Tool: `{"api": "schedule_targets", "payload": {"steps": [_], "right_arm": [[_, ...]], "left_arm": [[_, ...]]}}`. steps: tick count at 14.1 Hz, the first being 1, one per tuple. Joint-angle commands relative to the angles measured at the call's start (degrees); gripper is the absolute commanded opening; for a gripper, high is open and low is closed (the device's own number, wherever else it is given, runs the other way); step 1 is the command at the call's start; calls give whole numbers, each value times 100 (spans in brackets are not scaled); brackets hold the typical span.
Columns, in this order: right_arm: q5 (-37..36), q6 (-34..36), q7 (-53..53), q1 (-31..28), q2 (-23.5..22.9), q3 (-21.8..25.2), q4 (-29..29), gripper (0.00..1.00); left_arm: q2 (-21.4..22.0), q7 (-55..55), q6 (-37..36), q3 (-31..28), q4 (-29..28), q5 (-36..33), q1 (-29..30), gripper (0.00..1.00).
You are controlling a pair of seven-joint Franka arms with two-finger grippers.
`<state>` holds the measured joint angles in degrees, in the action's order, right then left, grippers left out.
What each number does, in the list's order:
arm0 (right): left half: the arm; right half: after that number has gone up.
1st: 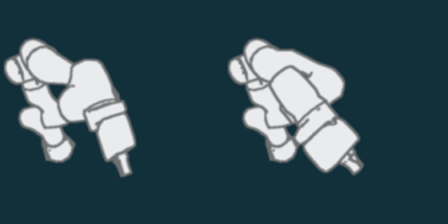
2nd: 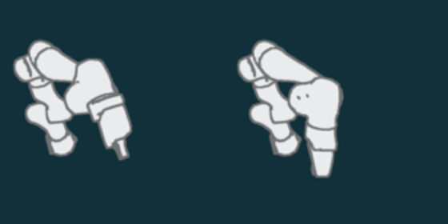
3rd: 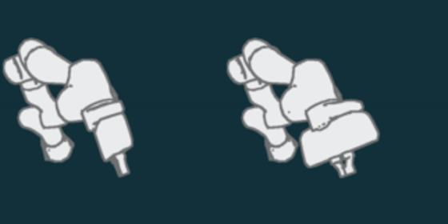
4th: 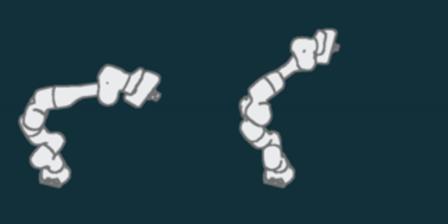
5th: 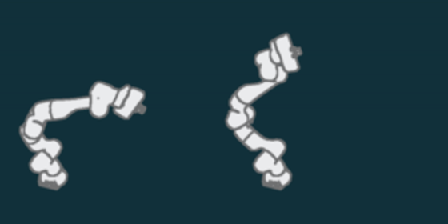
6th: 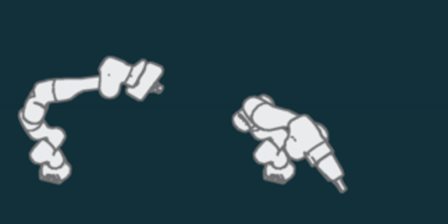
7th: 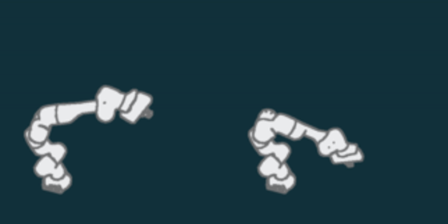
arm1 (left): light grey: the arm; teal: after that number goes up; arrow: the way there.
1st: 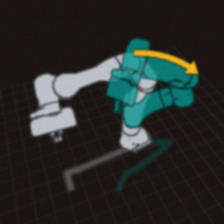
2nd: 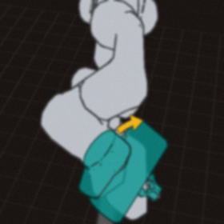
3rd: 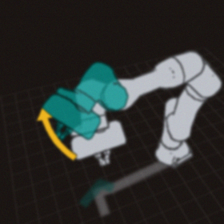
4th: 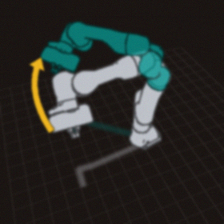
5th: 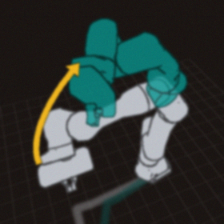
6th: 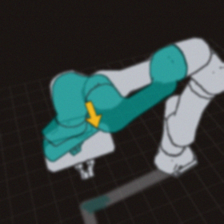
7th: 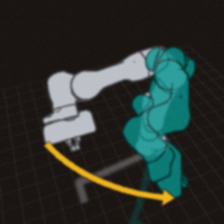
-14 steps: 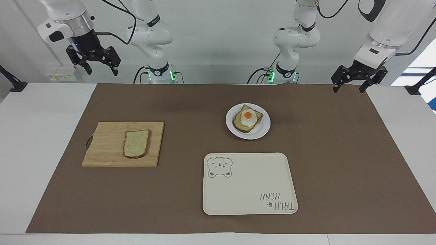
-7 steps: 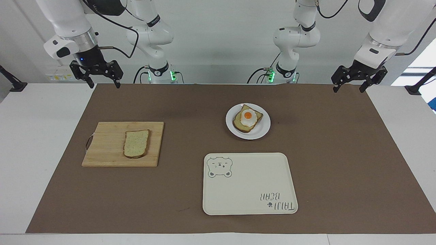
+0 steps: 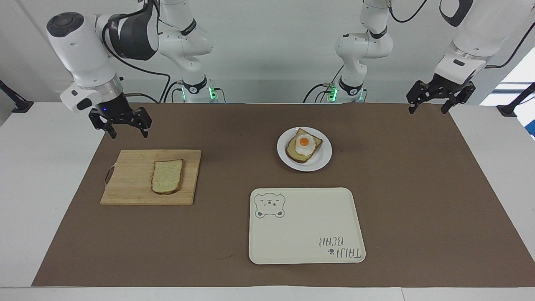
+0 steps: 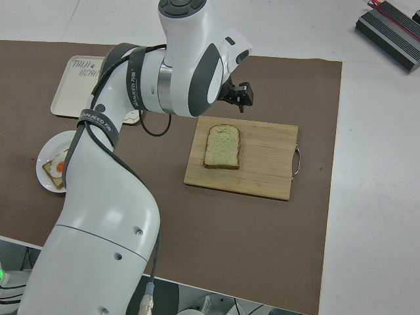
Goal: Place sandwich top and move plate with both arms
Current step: 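Reach the right gripper down to the bread slice on the cutting board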
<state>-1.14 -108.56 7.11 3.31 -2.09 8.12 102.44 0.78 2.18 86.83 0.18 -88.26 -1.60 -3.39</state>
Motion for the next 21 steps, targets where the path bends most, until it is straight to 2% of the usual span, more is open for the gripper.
{"api": "schedule_targets", "payload": {"steps": [1,6,9,12,15,20,21], "right_arm": [[8,-462,159,-58,-396,-30,-14,100],[43,-885,598,-76,-888,-39,-14,100],[630,-1079,984,-172,-1135,-39,21,100],[764,-1141,1345,-277,-1267,-39,30,100],[1220,-1281,1723,-313,-1504,-39,83,100],[1274,-1457,2171,-365,-1742,-39,118,100],[1500,-1492,2276,-427,-1794,-39,188,100]], "left_arm": [[80,-42,-69,8,-51,20,22,100],[80,-51,-69,-1,-51,20,22,100],[80,-43,-69,-1,-51,20,22,100],[80,-42,-69,8,-51,20,22,100],[80,-42,-69,8,-51,20,22,100],[80,-51,-69,-1,-51,20,22,100],[72,-51,-69,8,-51,20,22,100]]}}
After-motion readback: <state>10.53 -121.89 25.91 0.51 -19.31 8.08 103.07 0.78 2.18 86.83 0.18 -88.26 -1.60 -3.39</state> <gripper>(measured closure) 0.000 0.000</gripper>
